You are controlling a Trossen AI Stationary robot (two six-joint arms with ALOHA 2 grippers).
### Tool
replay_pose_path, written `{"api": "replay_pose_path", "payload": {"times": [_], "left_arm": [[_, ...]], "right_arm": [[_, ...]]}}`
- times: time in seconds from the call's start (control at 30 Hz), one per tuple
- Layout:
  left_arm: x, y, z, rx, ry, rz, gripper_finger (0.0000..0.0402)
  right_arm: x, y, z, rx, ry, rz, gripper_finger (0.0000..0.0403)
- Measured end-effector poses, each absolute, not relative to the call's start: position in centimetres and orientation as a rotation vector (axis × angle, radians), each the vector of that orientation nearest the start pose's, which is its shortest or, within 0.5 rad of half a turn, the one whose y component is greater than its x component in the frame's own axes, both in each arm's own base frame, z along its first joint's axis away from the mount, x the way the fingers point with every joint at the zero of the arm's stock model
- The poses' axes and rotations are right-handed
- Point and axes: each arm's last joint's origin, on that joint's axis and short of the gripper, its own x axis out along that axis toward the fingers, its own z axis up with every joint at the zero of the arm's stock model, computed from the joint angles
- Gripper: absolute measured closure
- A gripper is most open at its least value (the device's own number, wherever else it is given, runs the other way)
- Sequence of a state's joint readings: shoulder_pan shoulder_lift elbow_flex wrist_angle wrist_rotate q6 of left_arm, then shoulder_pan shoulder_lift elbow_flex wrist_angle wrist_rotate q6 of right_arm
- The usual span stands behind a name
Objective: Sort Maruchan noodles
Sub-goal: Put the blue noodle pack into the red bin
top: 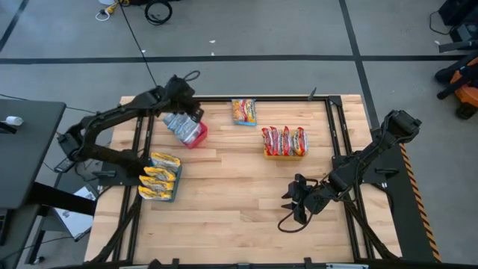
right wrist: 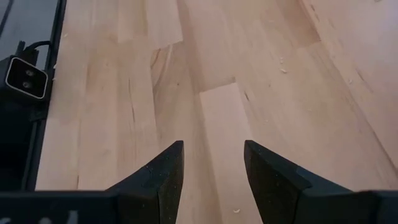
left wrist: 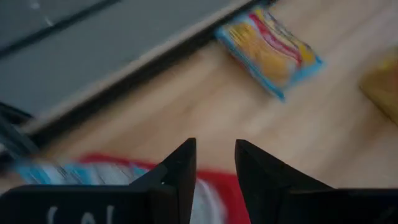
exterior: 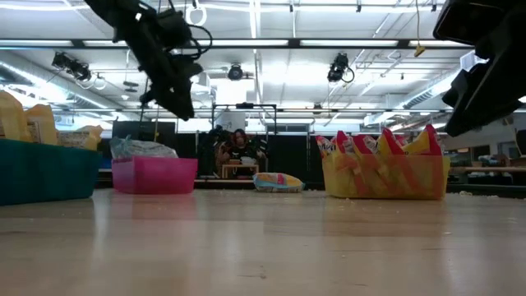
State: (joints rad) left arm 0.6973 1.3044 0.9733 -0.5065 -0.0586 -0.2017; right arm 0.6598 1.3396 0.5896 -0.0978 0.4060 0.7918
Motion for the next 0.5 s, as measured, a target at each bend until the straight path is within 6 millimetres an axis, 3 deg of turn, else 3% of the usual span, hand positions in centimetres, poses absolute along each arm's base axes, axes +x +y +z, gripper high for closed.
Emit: {"api": "replay_pose_path", "payload": {"times": [0.07, 0.17, 0.5], "left_arm": [[20.7, 15.9, 26.2, -0.514, 0.771, 0.782, 0.0285], [21.4, 14.6, 24.5, -0.596, 0.904, 0.781, 0.0288], [24.8, 14.2, 18.7, -0.602, 1.136, 0.766, 0.0325]], "right_arm": [[19.9, 13.8, 16.7, 0.316, 0.754, -0.079, 0.0229], [20.1, 13.6, 16.7, 0.311, 0.751, -0.089, 0.0229], [20.2, 13.3, 16.7, 0.302, 0.747, -0.093, 0.0229]]}}
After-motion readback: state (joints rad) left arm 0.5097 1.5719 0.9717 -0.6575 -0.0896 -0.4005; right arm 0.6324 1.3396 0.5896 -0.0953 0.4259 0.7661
